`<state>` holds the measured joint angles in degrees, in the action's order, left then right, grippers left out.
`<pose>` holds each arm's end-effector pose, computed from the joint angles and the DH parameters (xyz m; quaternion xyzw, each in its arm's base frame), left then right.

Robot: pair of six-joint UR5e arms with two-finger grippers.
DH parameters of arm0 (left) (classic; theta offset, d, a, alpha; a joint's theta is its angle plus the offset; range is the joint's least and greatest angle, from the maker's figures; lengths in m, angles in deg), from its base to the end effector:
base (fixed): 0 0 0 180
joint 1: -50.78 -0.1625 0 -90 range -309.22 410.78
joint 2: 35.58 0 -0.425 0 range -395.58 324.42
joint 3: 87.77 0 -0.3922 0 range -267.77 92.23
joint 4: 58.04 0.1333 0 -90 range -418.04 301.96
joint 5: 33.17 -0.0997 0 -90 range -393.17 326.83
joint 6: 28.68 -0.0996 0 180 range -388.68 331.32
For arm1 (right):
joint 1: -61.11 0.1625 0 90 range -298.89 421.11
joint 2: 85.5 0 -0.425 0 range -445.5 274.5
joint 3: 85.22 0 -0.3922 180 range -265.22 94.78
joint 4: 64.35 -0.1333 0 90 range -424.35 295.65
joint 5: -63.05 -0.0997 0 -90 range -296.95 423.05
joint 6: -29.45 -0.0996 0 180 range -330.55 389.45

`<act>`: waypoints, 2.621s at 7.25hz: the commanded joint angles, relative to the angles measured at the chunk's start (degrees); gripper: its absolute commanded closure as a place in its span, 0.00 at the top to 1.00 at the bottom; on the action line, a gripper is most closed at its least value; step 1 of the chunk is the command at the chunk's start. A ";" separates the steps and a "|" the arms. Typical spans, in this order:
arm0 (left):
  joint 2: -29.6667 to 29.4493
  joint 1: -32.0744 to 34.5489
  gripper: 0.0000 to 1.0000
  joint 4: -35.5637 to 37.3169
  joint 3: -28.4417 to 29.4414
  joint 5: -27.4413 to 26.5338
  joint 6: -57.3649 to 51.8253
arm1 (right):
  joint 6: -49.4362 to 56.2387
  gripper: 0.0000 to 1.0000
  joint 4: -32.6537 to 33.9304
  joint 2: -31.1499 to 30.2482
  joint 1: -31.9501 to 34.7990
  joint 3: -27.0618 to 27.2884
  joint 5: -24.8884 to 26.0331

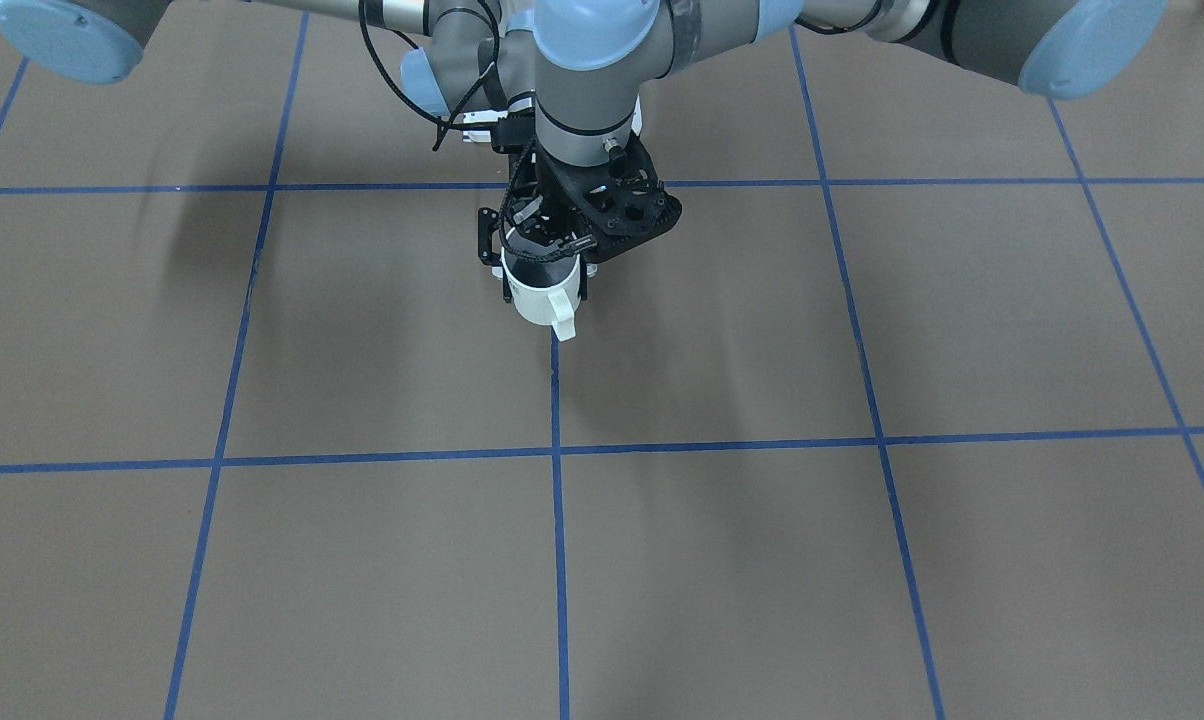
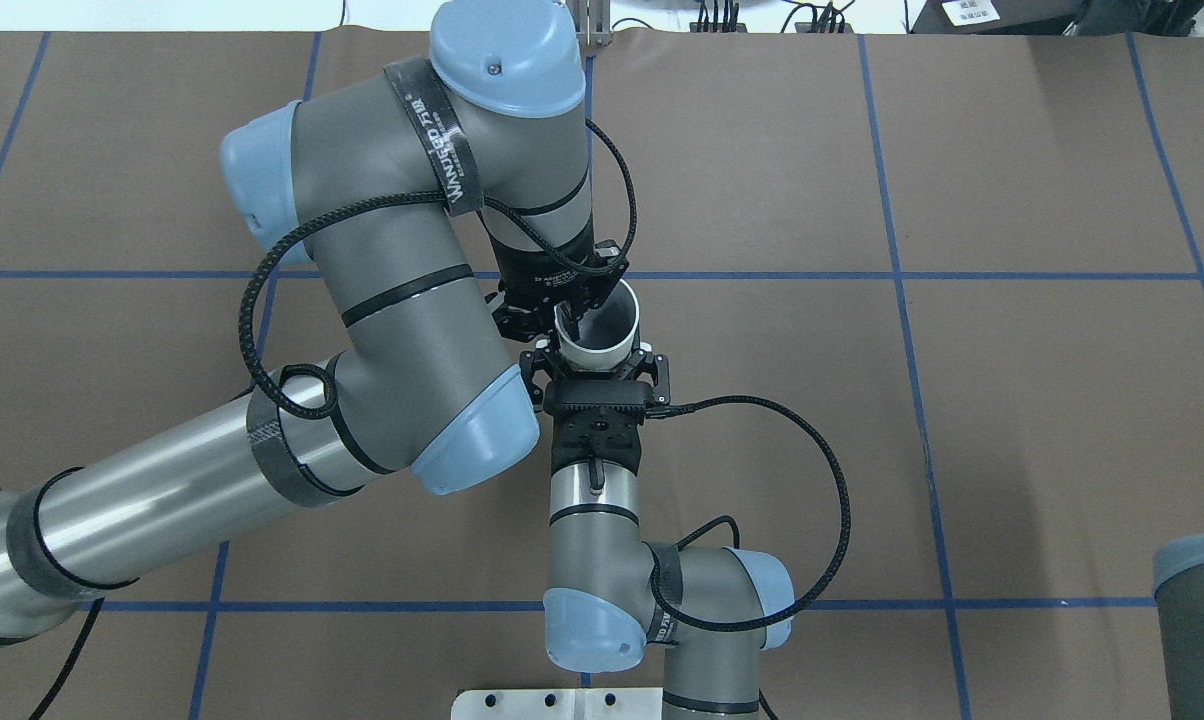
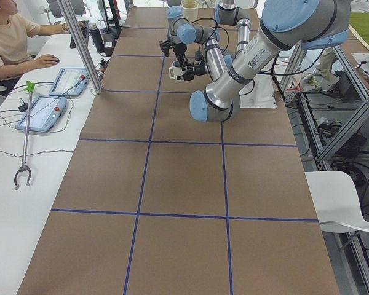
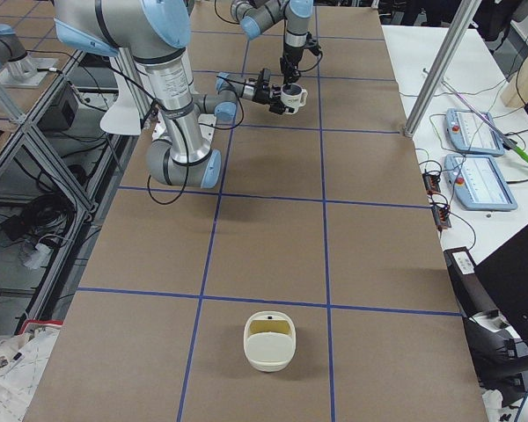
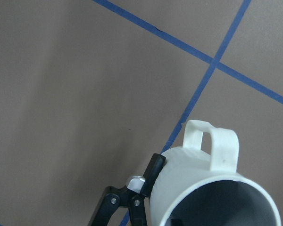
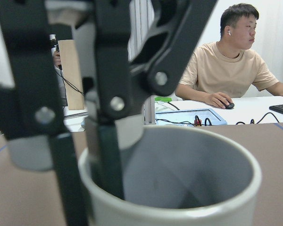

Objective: Left arm hands cup to right arm to dump lemon

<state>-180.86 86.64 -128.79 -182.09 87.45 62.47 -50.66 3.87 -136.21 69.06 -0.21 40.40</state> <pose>0.5021 -0.4648 0.0671 -0.1373 0.3914 -0.2010 0.8874 -0.6429 -0.3172 0.2091 0.5441 -0.3106 0.2482 0.7388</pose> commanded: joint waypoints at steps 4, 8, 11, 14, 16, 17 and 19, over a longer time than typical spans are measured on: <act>-0.26 0.43 0.00 0.00 -2.26 0.23 0.09 | 4.67 1.00 0.33 -1.83 0.41 -0.55 -1.34; 9.17 5.34 0.00 -0.09 -16.20 1.02 -3.05 | 7.77 1.00 -0.10 -6.91 1.36 5.90 -13.49; 26.05 8.77 0.00 -0.44 -26.24 1.11 -18.75 | 17.36 1.00 -0.02 -19.92 9.24 21.31 -31.59; 44.68 19.91 0.00 -7.00 -26.36 7.05 -45.80 | 29.37 1.00 -0.02 -30.28 28.20 29.04 -64.87; 52.10 25.54 0.00 -12.11 -22.33 8.23 -59.44 | 41.37 1.00 -0.02 -39.33 42.09 31.61 -81.70; 53.34 27.75 0.00 -12.13 -19.44 9.27 -65.42 | 47.45 1.00 -0.02 -43.90 48.42 32.23 -88.99; 53.44 29.69 0.00 -13.78 -12.42 9.81 -71.17 | 54.43 1.00 0.07 -49.98 56.90 31.36 -100.28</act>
<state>-127.79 114.98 -141.27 -198.65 96.76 -5.13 -0.30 3.94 -182.26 121.19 31.38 -53.94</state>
